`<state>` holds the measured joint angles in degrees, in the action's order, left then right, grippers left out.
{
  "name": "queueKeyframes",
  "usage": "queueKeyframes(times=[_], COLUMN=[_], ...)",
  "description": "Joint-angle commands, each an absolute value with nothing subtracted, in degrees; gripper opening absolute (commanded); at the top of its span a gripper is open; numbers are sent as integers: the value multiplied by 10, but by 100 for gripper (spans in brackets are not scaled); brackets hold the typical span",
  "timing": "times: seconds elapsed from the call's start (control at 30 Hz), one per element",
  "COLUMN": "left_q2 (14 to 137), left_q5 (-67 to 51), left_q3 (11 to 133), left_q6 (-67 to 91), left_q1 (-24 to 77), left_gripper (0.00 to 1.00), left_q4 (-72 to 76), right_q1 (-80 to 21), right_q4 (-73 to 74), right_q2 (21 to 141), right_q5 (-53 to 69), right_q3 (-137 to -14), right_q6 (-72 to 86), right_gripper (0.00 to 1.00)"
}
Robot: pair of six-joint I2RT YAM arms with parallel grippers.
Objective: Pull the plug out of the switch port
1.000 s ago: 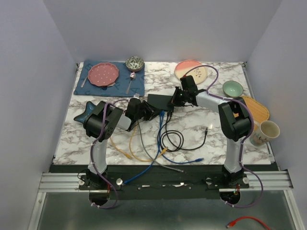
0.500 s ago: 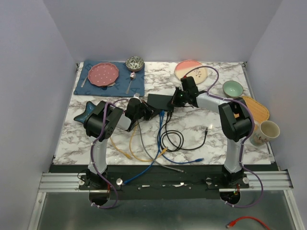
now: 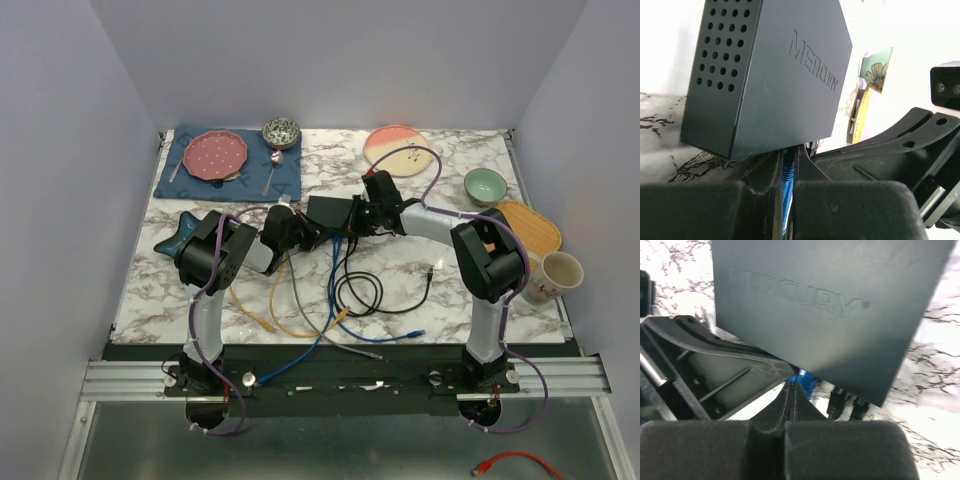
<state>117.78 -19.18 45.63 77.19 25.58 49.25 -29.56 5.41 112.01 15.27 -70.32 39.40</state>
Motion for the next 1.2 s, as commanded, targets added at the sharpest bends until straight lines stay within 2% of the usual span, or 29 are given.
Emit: queueKeyframes(times=[0.0, 0.17, 0.53, 0.8, 1.0, 1.17], left_q2=[1195, 1193, 1172, 1064, 910, 872], left_q5=[-176, -178, -185, -178, -140, -19], left_q3=[439, 431, 403, 352, 336, 421], left_q6=[758, 756, 747, 736, 672, 606], left_q1=[252, 252, 252, 222, 159, 131], left_gripper=[3, 0, 0, 0, 0, 2], left_q4=[459, 464, 468, 448, 302, 13], right_q1=[-292, -292, -284, -277, -273, -271], right_q4=[82, 112, 135, 117, 103, 106], right_q2=[1146, 1163, 1187, 1152, 1132, 1142], right_q5=[139, 116, 108, 101, 95, 99], right_q3=[-729, -765, -802, -775, -766, -771], right_q6=[382, 377, 377, 374, 372, 374], right_gripper=[1, 1, 1, 1, 1, 1])
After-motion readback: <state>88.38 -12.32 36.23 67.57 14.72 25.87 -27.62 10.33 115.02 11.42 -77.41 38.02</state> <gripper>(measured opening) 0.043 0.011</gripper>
